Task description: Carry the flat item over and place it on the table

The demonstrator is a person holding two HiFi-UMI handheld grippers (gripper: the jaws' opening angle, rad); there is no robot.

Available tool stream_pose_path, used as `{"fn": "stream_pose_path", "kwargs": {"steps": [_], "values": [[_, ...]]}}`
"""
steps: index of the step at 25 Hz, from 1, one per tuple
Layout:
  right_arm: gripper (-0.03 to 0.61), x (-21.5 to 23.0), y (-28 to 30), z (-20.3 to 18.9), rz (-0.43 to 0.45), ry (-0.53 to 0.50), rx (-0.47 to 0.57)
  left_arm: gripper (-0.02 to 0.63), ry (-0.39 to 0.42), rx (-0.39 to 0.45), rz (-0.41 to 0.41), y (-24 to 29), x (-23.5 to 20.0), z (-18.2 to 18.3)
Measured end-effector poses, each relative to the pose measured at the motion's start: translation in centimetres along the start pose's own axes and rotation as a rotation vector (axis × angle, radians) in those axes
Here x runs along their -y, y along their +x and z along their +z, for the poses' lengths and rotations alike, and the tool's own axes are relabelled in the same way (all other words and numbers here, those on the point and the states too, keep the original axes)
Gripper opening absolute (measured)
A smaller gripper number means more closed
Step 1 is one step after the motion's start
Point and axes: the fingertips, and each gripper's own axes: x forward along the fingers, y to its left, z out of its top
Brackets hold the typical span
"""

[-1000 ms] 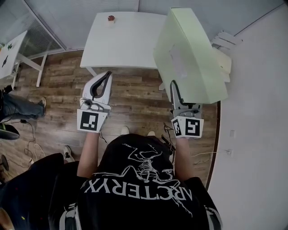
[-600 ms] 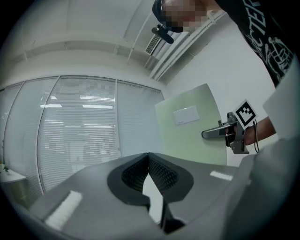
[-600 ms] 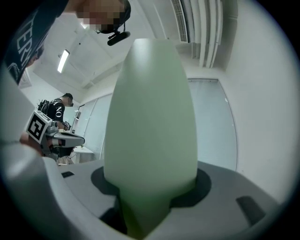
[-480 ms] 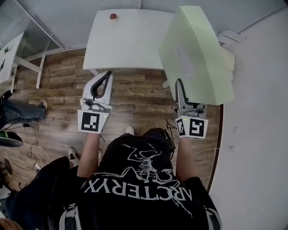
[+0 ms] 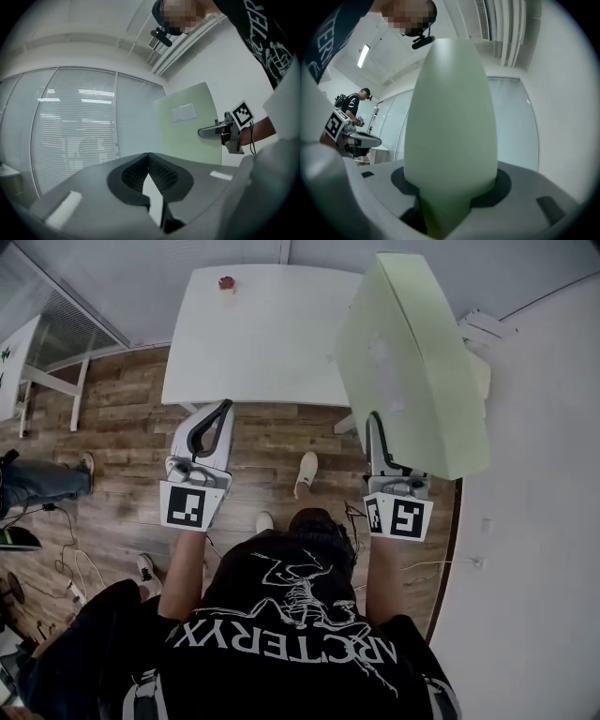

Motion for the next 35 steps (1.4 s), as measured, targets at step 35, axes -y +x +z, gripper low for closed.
{"fn": "stream_pose_path", "kwargs": {"steps": [35], "values": [[0.253, 2.9, 24.4, -23.1, 0.111, 0.099, -0.215, 0.012, 0.059, -0.115, 0.111, 16.4, -7.4, -1.7]]}}
